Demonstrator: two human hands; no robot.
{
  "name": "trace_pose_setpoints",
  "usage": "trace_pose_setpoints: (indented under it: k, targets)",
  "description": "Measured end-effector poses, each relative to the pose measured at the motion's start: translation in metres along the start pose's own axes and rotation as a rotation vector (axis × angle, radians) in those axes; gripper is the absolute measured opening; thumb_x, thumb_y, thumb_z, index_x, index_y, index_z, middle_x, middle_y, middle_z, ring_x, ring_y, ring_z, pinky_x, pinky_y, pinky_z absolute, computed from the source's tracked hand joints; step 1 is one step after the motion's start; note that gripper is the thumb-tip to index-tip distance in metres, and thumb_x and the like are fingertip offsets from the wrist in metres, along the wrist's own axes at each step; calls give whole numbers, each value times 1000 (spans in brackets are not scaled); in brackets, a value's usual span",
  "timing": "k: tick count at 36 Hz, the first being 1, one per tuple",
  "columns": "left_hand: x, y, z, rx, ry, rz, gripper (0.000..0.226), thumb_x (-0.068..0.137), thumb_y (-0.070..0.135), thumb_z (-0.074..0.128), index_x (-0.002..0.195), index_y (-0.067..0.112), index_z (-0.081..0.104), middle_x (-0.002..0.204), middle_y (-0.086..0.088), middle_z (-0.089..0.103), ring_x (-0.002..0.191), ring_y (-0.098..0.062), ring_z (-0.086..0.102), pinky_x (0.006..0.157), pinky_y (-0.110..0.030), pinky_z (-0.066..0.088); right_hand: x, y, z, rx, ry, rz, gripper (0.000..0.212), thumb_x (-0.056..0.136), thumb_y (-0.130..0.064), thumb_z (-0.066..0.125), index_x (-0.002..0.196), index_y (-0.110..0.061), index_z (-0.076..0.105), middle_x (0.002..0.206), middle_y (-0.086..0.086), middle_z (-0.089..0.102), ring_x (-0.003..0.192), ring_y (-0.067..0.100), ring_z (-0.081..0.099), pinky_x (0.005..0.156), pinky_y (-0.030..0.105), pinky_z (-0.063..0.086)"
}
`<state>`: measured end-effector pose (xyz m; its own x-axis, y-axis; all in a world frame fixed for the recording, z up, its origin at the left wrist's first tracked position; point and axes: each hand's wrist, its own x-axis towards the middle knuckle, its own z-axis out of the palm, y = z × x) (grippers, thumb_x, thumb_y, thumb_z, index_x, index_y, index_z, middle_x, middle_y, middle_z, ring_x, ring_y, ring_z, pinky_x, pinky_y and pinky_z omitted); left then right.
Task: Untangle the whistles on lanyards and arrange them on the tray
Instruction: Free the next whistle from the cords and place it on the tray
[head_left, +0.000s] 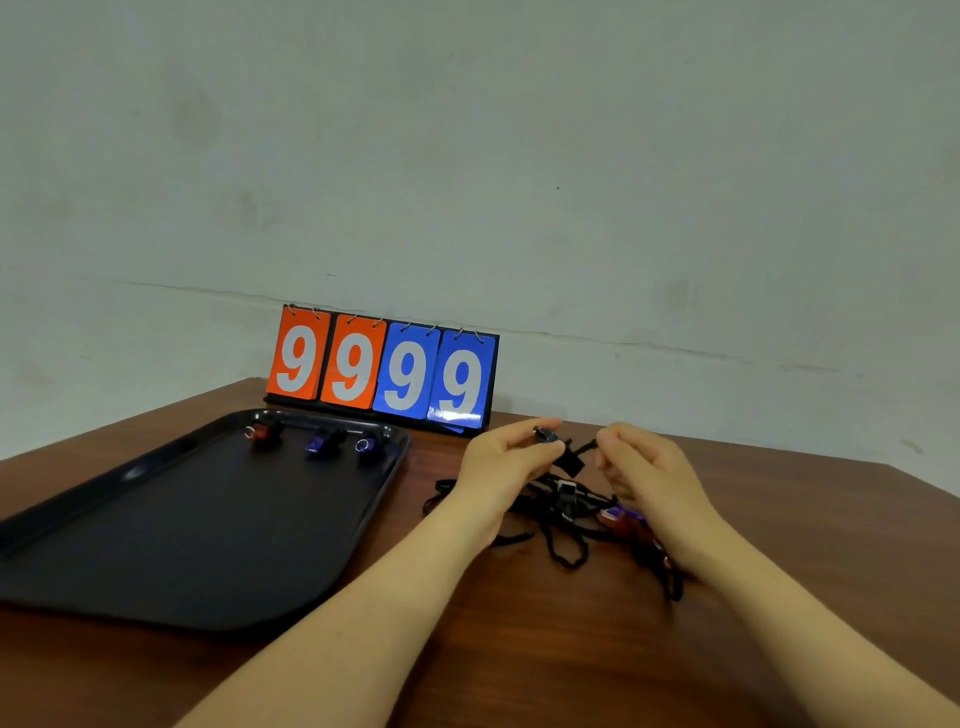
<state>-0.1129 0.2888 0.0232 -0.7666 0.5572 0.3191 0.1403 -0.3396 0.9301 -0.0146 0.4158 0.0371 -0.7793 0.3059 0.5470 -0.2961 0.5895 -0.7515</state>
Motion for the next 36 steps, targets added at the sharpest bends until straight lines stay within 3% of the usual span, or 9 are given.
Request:
trace_pose_setpoints:
  k: [4,10,17,20,23,26,32,36]
  targets:
    - [-3,1,2,42,-85,-15,28,86,10,68,111,22,72,100,0,71,92,-11,67,80,-17,53,5,1,-9,262,85,125,34,99,-21,46,68,-9,50,50,-7,31,44,8,23,41,18,20]
    - [-6,6,10,-123,-232,-69,26,88,3,64,109,16,71,99,-3,71,92,-13,69,83,-21,54,10,10,-14,402,179,216,32,98,-23,49,69,-8,50,51,-4,30,40,8,21,39,19,17]
    - [-8,10,15,-335,-312,-121,23,92,1,57,112,5,68,105,-10,71,105,-20,65,92,-29,54,5,11,-6,310,60,173,32,98,-29,49,78,-16,70,53,0,40,43,10,26,40,22,20]
    - [-7,11,13,-394,-290,-140,22,91,1,58,109,7,69,102,-8,73,101,-18,67,89,-27,55,6,12,3,336,25,264,46,99,-22,46,60,-26,71,52,1,31,41,10,21,38,21,17]
    - [-6,11,10,-421,-266,-153,20,91,2,59,106,9,70,98,-7,73,95,-15,69,85,-24,55,5,12,8,341,2,319,48,99,-20,45,56,-21,66,49,-4,29,39,7,21,38,21,16]
    - [-5,10,10,-449,-245,-148,19,91,3,59,105,10,69,95,-6,74,87,-12,69,82,-23,55,4,14,10,273,-27,321,38,101,-26,44,67,-9,51,46,-6,31,38,7,22,38,19,17]
    - [-2,6,9,-469,-153,-106,20,91,4,59,109,8,67,90,-6,72,79,-14,66,79,-24,55,0,18,17,-126,-136,153,43,102,-35,37,67,-16,51,47,-10,37,41,6,30,45,20,27]
    - [-1,3,5,-363,-54,-87,24,89,5,63,112,11,68,99,-8,73,84,-13,68,78,-20,55,-4,15,20,-324,-148,13,42,103,-28,35,65,-20,51,51,-7,43,46,3,39,53,16,34]
